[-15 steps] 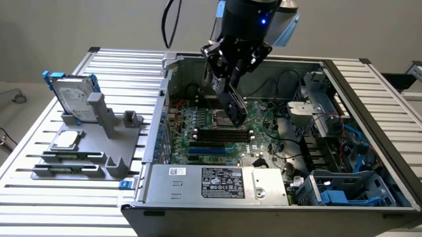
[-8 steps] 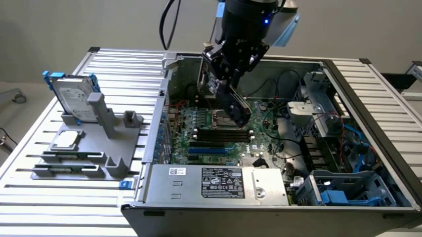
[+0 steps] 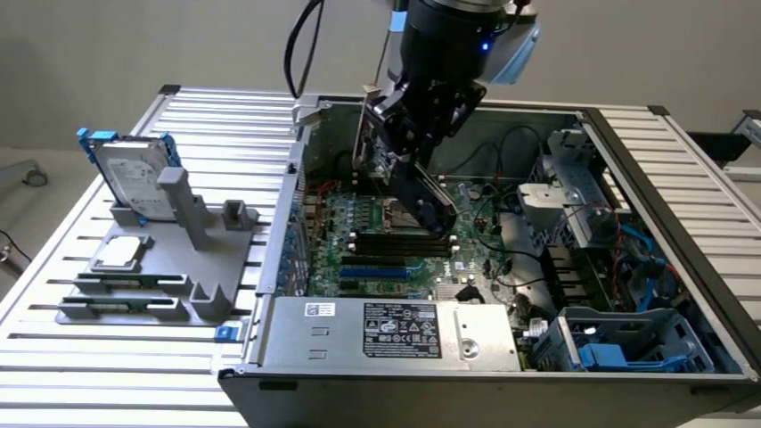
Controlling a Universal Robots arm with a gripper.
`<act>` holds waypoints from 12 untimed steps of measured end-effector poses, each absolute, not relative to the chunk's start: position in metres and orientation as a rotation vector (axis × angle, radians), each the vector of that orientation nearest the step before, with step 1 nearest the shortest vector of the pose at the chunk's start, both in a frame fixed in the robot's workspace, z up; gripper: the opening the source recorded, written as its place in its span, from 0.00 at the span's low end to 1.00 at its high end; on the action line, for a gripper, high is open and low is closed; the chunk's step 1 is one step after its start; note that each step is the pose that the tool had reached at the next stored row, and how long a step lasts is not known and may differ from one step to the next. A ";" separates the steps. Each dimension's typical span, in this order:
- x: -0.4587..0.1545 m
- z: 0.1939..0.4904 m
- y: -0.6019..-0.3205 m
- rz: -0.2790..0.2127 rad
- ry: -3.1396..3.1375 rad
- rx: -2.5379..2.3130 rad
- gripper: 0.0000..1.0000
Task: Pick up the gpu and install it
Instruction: 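Insert the gpu into the slot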
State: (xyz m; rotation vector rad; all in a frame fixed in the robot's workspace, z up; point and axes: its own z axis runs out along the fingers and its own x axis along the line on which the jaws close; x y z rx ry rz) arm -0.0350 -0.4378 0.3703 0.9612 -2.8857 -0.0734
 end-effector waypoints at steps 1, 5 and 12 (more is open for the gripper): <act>-0.035 0.370 -0.438 -0.071 -2.878 0.987 0.26; -0.035 0.370 -0.438 -0.065 -2.840 1.092 0.26; -0.035 0.368 -0.438 -0.055 -2.765 1.269 0.26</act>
